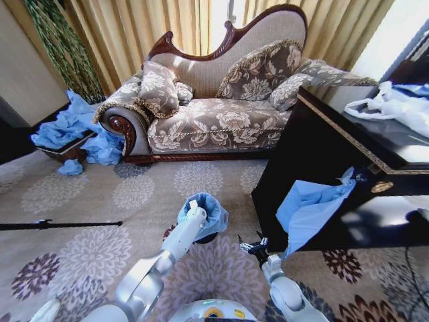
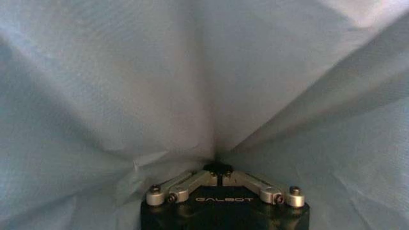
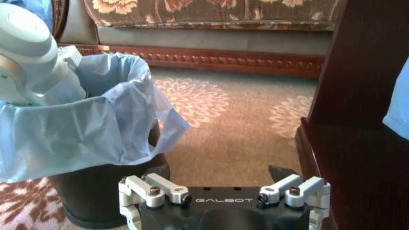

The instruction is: Place a garbage bag over the trash bin.

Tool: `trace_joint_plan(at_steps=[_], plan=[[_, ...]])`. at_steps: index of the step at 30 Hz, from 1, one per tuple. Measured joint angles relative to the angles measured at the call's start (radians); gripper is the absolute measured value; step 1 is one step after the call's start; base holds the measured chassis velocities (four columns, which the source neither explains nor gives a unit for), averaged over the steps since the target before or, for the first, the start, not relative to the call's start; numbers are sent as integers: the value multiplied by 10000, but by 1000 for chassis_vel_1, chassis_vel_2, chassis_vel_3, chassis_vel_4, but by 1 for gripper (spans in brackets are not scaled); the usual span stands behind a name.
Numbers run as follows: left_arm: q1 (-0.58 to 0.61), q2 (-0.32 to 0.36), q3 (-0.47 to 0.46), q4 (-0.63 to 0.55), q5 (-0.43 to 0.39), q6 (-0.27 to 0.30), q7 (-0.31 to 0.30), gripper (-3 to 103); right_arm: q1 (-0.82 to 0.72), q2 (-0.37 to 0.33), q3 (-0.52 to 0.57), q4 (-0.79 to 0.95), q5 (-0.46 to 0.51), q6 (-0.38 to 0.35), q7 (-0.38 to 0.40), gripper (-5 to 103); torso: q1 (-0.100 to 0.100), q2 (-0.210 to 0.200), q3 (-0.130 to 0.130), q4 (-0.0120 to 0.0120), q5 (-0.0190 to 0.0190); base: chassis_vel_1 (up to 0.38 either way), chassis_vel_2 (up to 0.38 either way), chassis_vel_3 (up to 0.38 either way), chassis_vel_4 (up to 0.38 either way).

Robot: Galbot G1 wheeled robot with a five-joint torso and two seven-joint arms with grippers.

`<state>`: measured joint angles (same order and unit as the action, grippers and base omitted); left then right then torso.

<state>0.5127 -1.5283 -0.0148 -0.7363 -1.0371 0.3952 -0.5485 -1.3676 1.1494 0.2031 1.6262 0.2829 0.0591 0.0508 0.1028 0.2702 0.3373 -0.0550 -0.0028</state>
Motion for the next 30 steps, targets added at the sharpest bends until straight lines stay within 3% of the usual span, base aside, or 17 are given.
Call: trace_joint_plan(at_steps=[15,18,20,27,30], plan=[[143,-66,-347,-325,251,73,-59,-3,228,-106,-169,87,65,-63,71,100,1,0,0,0,1,0,0,0,0],[385,61,-392,-1025,335,165,-157,13,174,-143,-128,173,73,-73,74,100,1,0,0,0,1,0,0,0,0],[503,137,-413,-1351,374,199,-188,13,141,-152,-106,208,75,-75,75,100,1,0,0,-1,1,0,0,0,0],[1314,732,-396,-3454,546,344,-312,45,-29,-156,-16,364,71,-78,66,100,0,0,0,1,1,0,0,0,0],[1442,829,-367,-3688,715,255,-246,45,-42,-156,-14,384,69,-78,62,100,0,0,0,0,0,0,0,0,0]])
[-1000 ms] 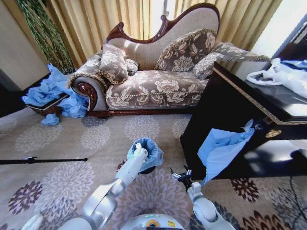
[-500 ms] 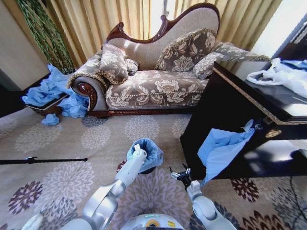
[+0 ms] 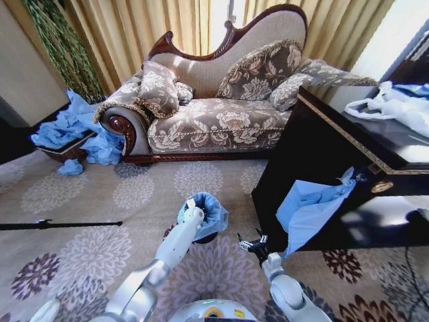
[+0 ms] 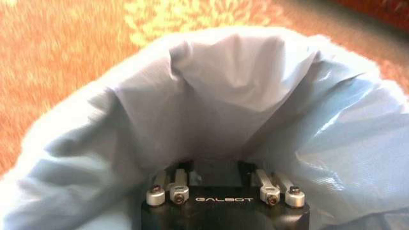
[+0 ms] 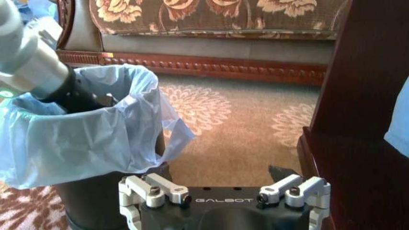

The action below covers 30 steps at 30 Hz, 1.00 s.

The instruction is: Place a garbage bag over the trash bin.

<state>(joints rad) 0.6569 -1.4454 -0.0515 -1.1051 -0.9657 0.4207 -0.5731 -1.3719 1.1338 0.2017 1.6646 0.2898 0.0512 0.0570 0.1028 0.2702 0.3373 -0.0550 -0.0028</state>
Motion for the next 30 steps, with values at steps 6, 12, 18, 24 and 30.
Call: trace_joint_plan(at_steps=[6,12,18,24,30], plan=[[875,608,135,-1942,373,95,-88,72,-68,-7,-3,138,-8,5,-4,100,0,0,0,1,1,0,0,0,0],[1706,985,206,-3526,795,-2,-6,97,-207,-22,11,340,-32,17,-5,100,0,0,0,0,0,0,0,0,0],[2309,1231,278,-4577,1410,-620,503,100,-388,-25,111,517,-79,47,-7,100,0,0,0,0,1,0,0,0,0],[2823,1520,360,-5729,2212,-1095,910,100,-710,57,194,895,-235,121,-16,100,0,0,-1,0,1,0,0,0,0],[3608,2072,49,-6753,4622,-2347,2543,100,-1082,177,554,1414,-318,428,-17,100,0,1,0,-1,0,0,0,0,0]])
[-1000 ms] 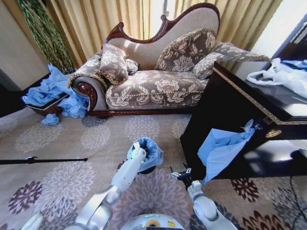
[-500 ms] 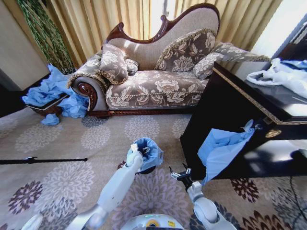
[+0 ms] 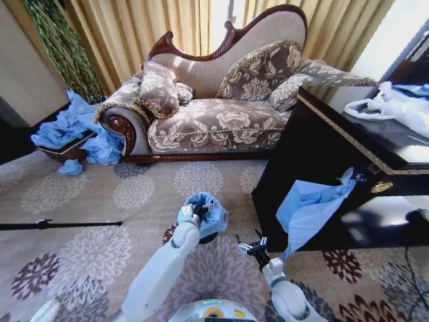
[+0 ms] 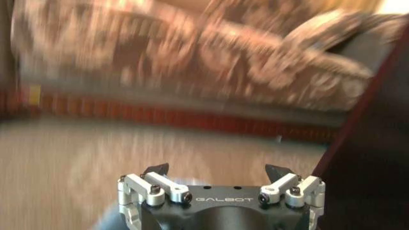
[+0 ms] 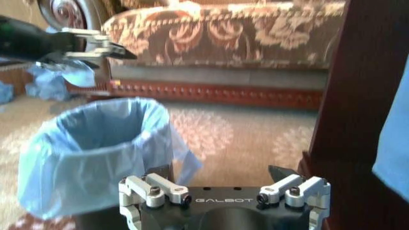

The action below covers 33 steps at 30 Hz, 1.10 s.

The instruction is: Place a garbage bag over the trash bin.

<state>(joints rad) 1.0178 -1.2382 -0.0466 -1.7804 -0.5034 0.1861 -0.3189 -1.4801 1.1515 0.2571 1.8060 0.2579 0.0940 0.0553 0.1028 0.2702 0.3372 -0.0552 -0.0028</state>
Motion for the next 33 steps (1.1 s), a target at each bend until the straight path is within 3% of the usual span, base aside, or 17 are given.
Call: trace_joint_plan(at_steps=[3,5,9,13,14,20,23,33], plan=[[1133,559,-551,-765,2448,-1005,1210,100,-279,231,233,408,7,422,64,100,0,0,0,2,0,0,0,0,0],[1283,619,-601,-858,2619,-1079,1266,100,-314,280,257,453,7,508,85,100,0,0,0,2,0,0,0,0,0],[2781,920,-1249,-1585,3787,-1470,1403,100,-497,741,389,900,88,988,358,100,-1,0,0,2,0,0,0,0,0],[3776,764,-1883,-1796,4613,-1779,1267,100,-568,1105,443,1197,195,1309,713,100,-1,0,0,3,2,0,0,0,0],[4464,469,-2351,-1837,5201,-2061,1157,100,-652,1320,505,1334,188,1610,912,100,0,0,0,1,-1,0,0,0,0],[6086,-15,-3104,-2277,5341,-2266,871,100,-1136,1420,743,1714,89,2166,1105,100,-1,0,-1,2,0,0,0,0,0],[6881,-187,-3357,-2937,4825,-2131,763,100,-1676,1287,819,1930,-51,2605,1221,100,-1,1,-1,2,2,0,0,0,0],[7495,-489,-2989,-3850,4724,-1742,540,100,-3263,1395,932,2553,-499,3552,1345,100,-1,2,0,0,2,0,0,0,0]])
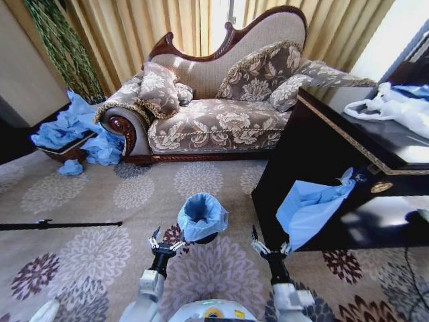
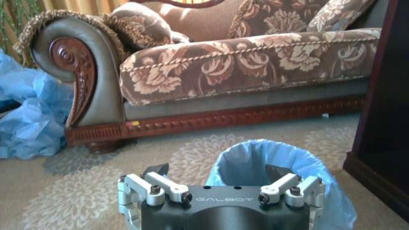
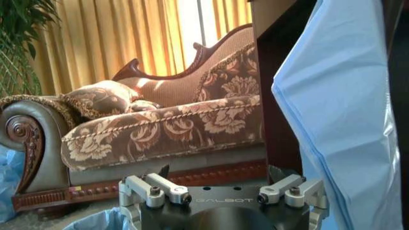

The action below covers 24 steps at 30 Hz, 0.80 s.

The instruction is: Place a garbage bag over the trash bin.

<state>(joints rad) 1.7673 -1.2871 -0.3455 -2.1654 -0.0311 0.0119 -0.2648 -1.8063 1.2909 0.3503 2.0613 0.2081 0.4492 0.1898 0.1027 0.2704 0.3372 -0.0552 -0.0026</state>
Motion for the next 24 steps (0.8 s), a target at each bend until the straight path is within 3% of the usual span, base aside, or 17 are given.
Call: trace_joint_plan(at_steps=[10,13,18,20,21,22,24], plan=[[314,-3,82,-529,302,-66,148,100,-285,-3,-119,740,-21,170,59,100,0,0,1,2,-1,0,0,0,0],[549,-12,164,-1399,146,392,150,100,-238,-87,-123,1664,193,-777,134,100,0,-1,1,3,0,0,0,0,0],[602,61,92,-1963,-122,1016,-62,100,-232,-227,12,2255,490,-1632,181,100,1,-1,1,3,0,0,0,0,0],[549,399,-463,-2515,-1035,1826,-296,100,-199,-313,602,2538,1003,-2456,-511,100,1,-2,1,2,0,0,0,0,0],[524,518,-937,-2546,-1320,1911,-3,100,-158,-233,833,2482,1131,-2578,-1037,100,2,-2,1,2,-1,0,0,0,0],[524,518,-937,-2546,-1320,1911,-3,100,-158,-233,833,2482,1131,-2578,-1037,100,2,-2,1,2,-1,0,0,0,0],[497,620,-1623,-2532,-1605,1886,690,100,-80,-10,1109,2266,1221,-2702,-1754,100,2,-2,2,3,0,0,0,0,0]])
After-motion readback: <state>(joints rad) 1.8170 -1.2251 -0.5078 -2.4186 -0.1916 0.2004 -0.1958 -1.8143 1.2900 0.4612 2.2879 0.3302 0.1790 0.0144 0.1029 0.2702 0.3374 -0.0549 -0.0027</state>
